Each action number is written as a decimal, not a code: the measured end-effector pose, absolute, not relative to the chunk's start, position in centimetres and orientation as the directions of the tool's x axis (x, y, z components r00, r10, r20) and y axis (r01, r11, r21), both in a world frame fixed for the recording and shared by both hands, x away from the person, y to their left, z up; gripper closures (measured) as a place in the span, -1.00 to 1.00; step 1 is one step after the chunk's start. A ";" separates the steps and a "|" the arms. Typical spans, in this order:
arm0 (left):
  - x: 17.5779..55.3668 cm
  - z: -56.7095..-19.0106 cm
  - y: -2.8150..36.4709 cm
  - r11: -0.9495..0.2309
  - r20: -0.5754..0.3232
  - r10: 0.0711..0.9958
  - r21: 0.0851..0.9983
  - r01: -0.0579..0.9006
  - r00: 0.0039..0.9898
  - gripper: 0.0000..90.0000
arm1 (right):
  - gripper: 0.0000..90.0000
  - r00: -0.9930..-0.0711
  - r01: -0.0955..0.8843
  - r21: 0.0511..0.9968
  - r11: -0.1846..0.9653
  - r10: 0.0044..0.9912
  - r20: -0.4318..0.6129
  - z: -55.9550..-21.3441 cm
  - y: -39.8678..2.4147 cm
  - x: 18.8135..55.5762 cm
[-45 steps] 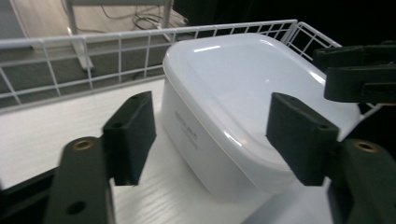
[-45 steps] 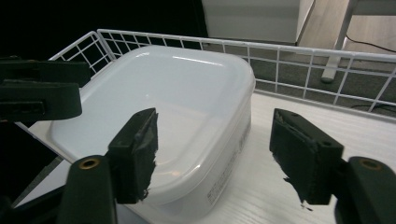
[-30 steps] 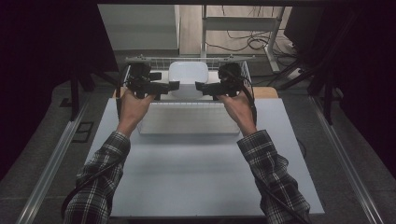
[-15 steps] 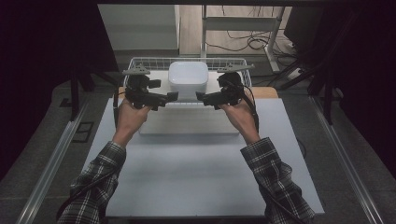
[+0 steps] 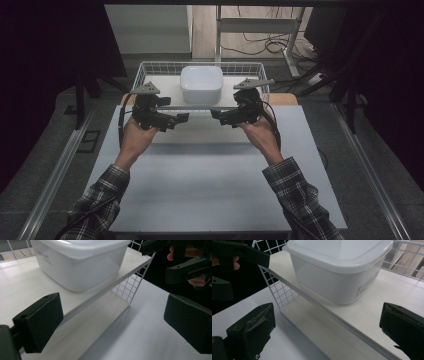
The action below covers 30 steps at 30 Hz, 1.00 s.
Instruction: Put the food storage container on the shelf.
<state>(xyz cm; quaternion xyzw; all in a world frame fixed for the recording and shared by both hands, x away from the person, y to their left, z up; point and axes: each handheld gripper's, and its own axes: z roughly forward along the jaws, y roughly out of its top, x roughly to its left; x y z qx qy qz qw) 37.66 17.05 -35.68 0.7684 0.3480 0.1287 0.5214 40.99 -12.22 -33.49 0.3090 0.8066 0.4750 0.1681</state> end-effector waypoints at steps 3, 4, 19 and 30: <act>37.1 -36.0 17.1 -0.220 -0.159 0.665 0.892 0.395 0.729 -0.96 | -1.00 -0.758 0.331 0.871 0.363 0.652 0.016 -33.8 -12.3 40.5; 36.9 -36.1 17.1 -0.219 -0.159 0.664 0.893 0.393 0.731 -0.97 | -1.00 -0.762 0.330 0.870 0.366 0.647 0.017 -33.9 -12.3 40.3; 34.6 -38.8 16.7 -0.221 -0.173 0.644 0.890 0.398 0.745 -0.97 | -1.00 -0.785 0.315 0.868 0.385 0.620 0.010 -35.9 -13.3 38.0; 33.1 -40.6 16.2 -0.243 -0.172 0.632 0.882 0.404 0.756 -0.96 | -1.00 -0.788 0.313 0.876 0.367 0.615 0.024 -37.2 -14.1 36.5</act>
